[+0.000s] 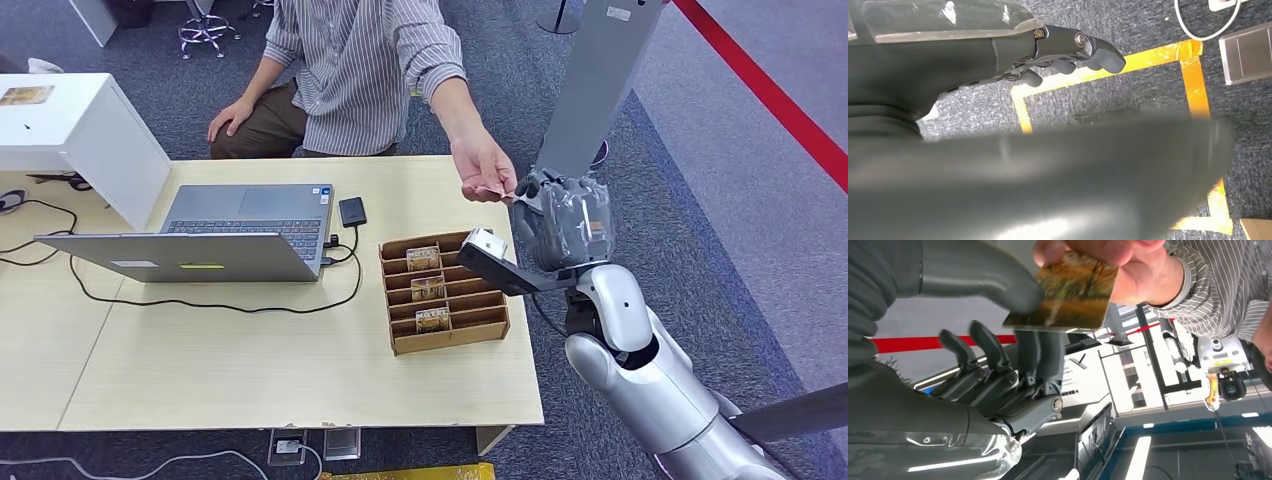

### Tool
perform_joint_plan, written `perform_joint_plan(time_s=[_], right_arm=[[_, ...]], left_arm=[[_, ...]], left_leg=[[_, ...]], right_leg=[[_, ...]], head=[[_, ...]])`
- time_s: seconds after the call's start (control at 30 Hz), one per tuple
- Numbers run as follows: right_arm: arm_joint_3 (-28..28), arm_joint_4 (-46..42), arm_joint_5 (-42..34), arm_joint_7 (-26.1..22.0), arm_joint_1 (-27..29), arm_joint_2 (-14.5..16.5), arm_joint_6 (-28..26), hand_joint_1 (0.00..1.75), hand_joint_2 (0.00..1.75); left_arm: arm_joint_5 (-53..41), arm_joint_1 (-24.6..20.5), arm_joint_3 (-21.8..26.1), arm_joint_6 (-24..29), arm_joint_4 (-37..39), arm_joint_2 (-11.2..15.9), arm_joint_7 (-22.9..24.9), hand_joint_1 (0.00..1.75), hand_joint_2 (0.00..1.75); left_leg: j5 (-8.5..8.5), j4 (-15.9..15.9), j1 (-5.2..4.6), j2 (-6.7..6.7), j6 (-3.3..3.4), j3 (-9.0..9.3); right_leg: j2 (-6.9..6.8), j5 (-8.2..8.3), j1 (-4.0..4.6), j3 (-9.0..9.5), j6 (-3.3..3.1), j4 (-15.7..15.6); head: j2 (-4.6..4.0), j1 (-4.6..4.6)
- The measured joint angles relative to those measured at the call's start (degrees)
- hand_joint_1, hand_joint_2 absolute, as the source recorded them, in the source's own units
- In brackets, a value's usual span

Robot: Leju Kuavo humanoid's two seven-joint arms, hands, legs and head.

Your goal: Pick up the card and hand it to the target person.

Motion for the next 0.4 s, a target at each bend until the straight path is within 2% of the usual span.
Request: perform_joint_plan(time_s=[0.07,0.2,0.4], right_arm=[[0.0,0.4,-0.2,0.0,0.0,0.1,0.0,0.00,1.75],[-0.1,0.8,-3.3,-0.1,0.4,0.2,-0.4,0.00,1.75],[-1.2,-0.3,-20.2,-3.9,2.8,0.2,-2.5,0.00,1.75]], left_arm=[[0.0,0.0,0.0,-0.1,0.0,0.0,0.0,0.00,0.00],[0.1,0.0,0.0,-0.1,0.0,0.0,-0.3,0.00,0.00],[0.8,0.0,0.0,0.4,0.0,0.0,0.2,0.00,0.00]], left_leg=[[0.00,0.0,0.00,0.00,0.00,0.00],[0.00,0.0,0.00,0.00,0.00,0.01],[0.00,0.0,0.00,0.00,0.00,0.01]], right_leg=[[0.00,0.00,0.00,0.00,0.00,0.0],[0.00,0.00,0.00,0.00,0.00,0.0],[0.00,0.00,0.00,0.00,0.00,0.0]], head=[[0.00,-0.03],[0.01,-0.02],[0.01,0.00]])
